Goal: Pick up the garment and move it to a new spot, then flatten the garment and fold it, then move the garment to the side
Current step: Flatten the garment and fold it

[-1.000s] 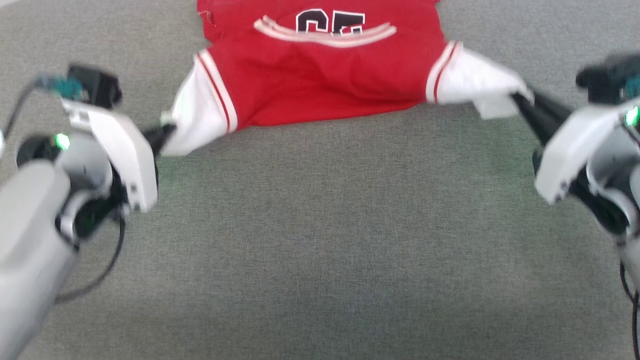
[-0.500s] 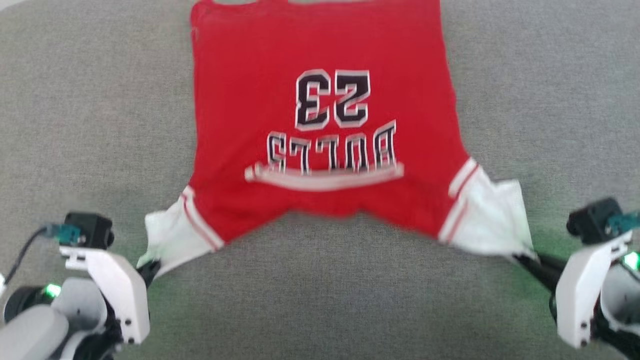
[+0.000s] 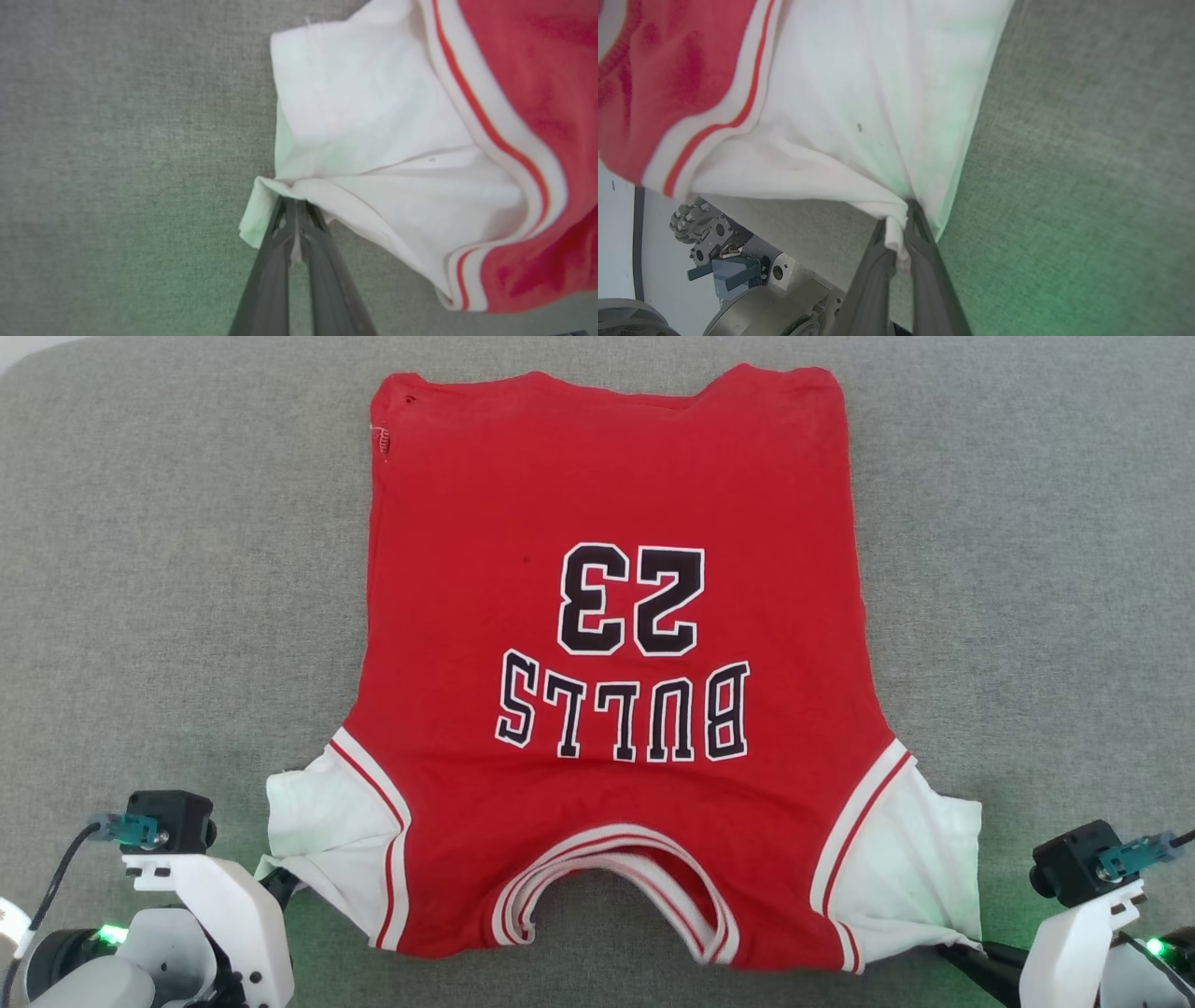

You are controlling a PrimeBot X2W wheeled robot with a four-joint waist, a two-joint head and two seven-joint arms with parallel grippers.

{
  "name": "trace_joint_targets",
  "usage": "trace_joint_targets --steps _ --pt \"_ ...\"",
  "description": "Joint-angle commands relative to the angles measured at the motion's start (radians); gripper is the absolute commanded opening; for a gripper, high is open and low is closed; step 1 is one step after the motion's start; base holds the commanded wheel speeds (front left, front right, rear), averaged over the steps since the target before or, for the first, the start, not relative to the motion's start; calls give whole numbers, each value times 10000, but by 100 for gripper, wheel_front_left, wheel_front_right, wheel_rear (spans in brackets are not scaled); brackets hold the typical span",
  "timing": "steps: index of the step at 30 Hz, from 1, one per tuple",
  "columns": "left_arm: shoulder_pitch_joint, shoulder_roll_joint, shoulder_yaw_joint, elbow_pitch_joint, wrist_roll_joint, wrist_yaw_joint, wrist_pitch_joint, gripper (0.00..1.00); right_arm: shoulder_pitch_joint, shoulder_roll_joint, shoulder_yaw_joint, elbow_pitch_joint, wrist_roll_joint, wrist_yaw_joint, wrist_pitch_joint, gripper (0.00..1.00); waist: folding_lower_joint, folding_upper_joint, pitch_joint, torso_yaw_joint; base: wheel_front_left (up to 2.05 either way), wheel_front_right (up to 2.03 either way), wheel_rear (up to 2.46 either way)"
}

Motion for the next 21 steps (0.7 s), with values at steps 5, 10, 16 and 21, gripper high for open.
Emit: trace_joint_targets --steps 5,10,16,21 --pt "358 -398 -111 292 -114 -255 -316 0 138 459 -398 -262 -406 -10 97 100 0 -1 30 48 0 0 0" --pt "102 -520 -120 74 24 -389 -484 0 -245 466 -1131 -1635 -705 -7 365 100 0 -1 215 237 0 0 0" --pt "-256 -746 -83 -112 148 -479 -595 0 -1281 823 -1796 -2645 -1177 -5 721 100 0 -1 578 525 0 0 0" --pt "-723 -1086 -281 -243 459 -656 -528 0 -3154 1138 -2280 -2364 -1733 -5 735 100 0 -1 978 939 0 0 0"
